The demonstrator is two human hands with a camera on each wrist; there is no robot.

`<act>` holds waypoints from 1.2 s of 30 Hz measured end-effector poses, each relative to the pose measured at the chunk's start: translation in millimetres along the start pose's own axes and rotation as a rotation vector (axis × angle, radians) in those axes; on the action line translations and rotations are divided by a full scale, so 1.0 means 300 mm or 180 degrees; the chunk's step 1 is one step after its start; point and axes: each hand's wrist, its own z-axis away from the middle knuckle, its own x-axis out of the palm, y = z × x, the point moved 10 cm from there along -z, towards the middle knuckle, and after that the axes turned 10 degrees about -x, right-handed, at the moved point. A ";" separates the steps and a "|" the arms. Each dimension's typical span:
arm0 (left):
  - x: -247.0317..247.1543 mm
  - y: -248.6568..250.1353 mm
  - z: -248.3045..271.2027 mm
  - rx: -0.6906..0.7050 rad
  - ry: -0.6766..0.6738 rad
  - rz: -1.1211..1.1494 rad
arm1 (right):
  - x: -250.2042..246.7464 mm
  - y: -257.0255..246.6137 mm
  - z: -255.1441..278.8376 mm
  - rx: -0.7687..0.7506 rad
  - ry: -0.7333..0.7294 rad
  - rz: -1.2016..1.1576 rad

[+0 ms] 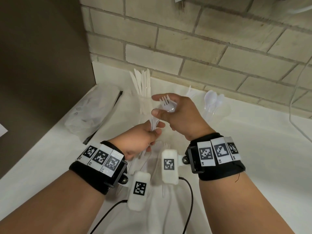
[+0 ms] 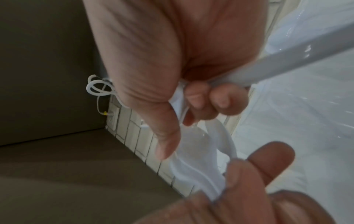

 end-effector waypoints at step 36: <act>-0.076 -0.030 -0.009 -0.0157 0.0322 0.0786 | -0.312 0.179 -0.262 -0.0177 0.1804 -0.0906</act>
